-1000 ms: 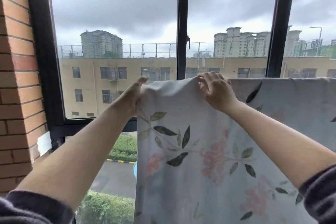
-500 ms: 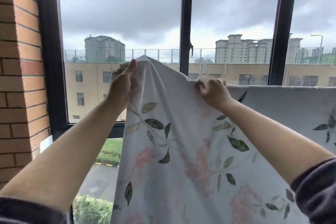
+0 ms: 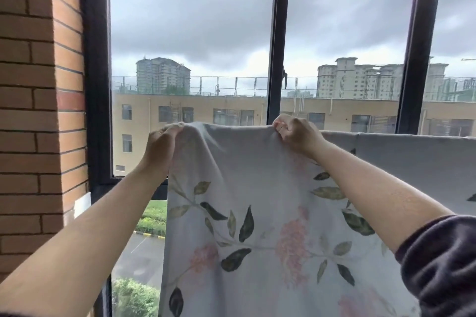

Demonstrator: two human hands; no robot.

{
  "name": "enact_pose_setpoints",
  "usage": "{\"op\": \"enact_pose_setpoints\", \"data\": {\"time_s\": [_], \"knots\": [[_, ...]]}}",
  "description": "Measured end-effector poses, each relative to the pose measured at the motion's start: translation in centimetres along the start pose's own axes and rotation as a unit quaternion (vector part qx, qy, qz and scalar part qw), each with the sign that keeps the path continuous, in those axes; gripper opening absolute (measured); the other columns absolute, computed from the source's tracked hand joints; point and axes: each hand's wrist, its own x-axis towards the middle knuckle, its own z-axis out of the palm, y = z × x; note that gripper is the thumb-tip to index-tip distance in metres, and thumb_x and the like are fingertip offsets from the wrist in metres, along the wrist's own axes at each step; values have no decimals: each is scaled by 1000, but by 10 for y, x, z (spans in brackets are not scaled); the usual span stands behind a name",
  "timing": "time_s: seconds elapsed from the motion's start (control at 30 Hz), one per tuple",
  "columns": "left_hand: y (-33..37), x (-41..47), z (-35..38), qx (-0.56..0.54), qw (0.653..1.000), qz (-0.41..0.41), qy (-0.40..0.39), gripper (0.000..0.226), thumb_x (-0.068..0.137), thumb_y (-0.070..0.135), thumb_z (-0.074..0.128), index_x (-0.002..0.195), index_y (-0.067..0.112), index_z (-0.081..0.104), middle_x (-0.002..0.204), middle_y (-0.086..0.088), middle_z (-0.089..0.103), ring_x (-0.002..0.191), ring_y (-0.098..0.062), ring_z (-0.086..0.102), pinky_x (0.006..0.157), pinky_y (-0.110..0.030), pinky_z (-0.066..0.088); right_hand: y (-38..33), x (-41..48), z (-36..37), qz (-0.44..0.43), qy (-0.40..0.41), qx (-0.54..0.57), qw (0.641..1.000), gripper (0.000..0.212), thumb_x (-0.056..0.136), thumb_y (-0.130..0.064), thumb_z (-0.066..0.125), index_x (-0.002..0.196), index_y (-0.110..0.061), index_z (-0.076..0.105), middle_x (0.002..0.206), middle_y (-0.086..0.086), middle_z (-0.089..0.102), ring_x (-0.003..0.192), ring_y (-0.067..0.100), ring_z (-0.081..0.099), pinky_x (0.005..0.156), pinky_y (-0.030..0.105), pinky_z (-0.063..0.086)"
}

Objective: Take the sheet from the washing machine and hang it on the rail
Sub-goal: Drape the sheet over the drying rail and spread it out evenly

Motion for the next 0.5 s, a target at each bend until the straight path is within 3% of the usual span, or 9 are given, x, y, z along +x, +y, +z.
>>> {"op": "enact_pose_setpoints", "data": {"time_s": [0.07,0.13,0.3,0.4,0.5], "knots": [[-18,-4,-4,37,999,0,10,27,95,24,46,78,15,65,74,-8,56,70,-19,48,60,-27,37,2,-3,4,-19,8,-35,999,29,100,-35,35,106,-19,58,108,6,64,98,28,58,87,39,37],[-31,-8,-3,36,999,9,11,31,96,24,44,80,5,62,73,-12,47,65,-21,38,51,-27,29,4,-5,5,-34,42,-45,998,34,100,-37,33,105,-15,59,111,7,61,100,29,57,90,40,35],[-48,-17,5,68,992,102,30,47,99,22,40,56,4,38,52,-5,27,44,-13,26,39,-20,22,17,-6,4,15,51,-97,994,45,100,-41,26,88,-13,58,99,12,65,94,30,59,91,40,35],[-49,-14,6,73,987,136,33,49,100,23,39,60,-6,43,54,-9,34,46,-17,31,43,-24,24,19,-5,-1,11,30,-86,996,46,100,-41,27,74,-18,56,84,11,66,78,28,56,75,36,40],[-41,-12,6,74,983,166,39,42,100,25,38,65,3,46,56,-6,35,47,-17,32,41,-23,24,20,0,-6,-21,-9,-14,1000,44,98,-36,36,57,-22,44,62,-2,55,61,21,50,63,35,41]]}}
